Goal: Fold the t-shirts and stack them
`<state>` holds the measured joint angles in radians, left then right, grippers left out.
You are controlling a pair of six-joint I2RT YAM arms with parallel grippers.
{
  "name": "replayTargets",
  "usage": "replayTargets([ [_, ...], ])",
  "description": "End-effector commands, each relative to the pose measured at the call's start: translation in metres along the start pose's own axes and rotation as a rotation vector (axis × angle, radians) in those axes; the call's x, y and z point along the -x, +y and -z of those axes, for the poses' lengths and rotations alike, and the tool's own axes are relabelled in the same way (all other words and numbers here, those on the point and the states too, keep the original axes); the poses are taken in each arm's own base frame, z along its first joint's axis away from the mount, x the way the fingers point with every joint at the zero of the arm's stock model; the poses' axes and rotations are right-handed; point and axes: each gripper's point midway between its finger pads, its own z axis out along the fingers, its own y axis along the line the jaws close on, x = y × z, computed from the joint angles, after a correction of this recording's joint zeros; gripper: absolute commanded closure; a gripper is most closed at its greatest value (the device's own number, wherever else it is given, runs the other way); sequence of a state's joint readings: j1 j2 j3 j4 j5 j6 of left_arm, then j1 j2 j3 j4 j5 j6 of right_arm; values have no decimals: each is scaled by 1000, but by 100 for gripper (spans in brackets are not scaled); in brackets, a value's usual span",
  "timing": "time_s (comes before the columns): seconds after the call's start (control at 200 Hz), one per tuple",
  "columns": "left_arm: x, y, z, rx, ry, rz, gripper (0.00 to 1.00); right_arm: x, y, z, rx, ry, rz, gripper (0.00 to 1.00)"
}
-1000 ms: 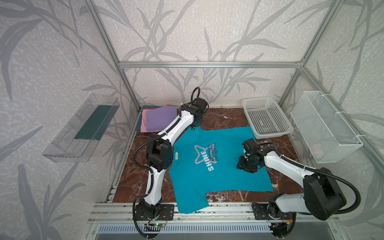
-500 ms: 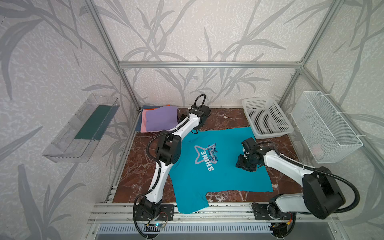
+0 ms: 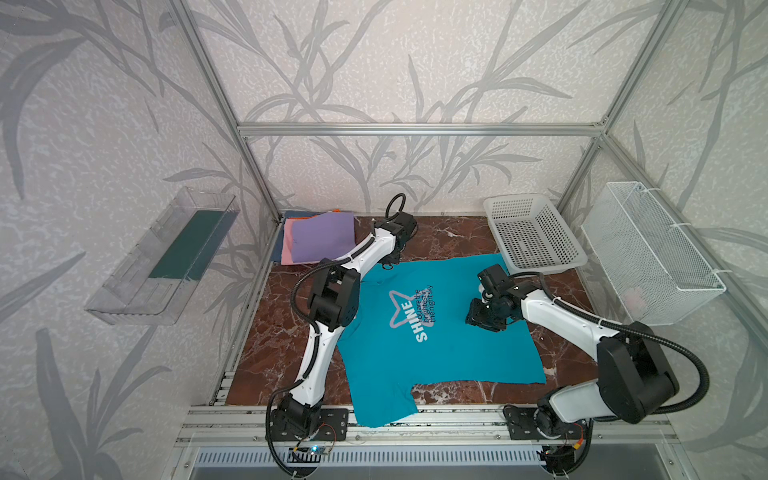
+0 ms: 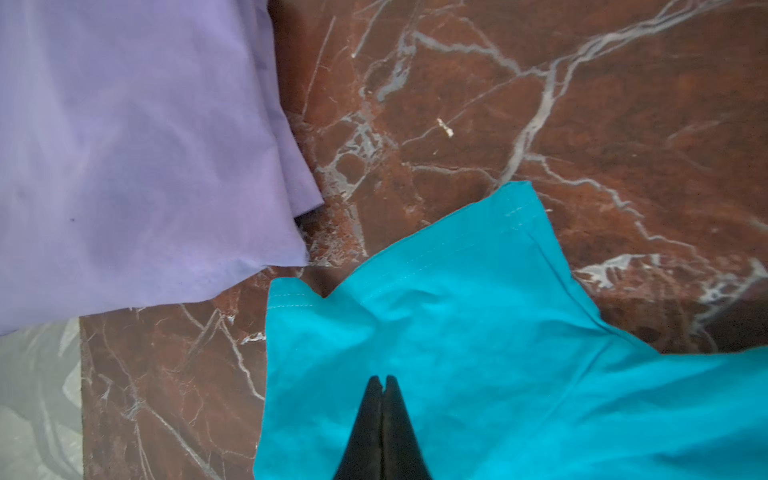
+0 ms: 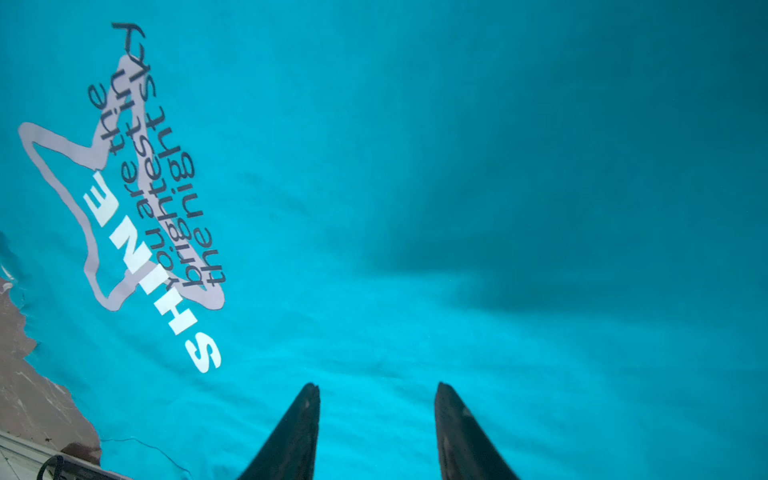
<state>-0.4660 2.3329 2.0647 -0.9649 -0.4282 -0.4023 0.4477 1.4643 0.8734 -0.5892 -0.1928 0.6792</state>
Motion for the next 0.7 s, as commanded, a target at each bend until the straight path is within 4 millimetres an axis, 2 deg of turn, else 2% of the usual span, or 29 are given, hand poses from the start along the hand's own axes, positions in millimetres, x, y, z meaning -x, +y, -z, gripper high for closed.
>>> replayTargets([
  [0.0,-7,-15,-18,-71,75,25,100,-2,3,-1,-3,16,11,54],
  [0.15,-15,-20,-41,-115,152,76,100,-4,1,-1,-12,19,10,54],
  [0.45,-12,-26,-67,-186,205,159,100,-5,-2,-4,-28,30,0,54],
  [0.58,-10,-40,-82,-285,232,204,100,-5,-2,-5,-33,34,-7,54],
  [0.695,2,-51,-96,-354,213,255,100,-3,-2,-4,-38,33,-7,54],
])
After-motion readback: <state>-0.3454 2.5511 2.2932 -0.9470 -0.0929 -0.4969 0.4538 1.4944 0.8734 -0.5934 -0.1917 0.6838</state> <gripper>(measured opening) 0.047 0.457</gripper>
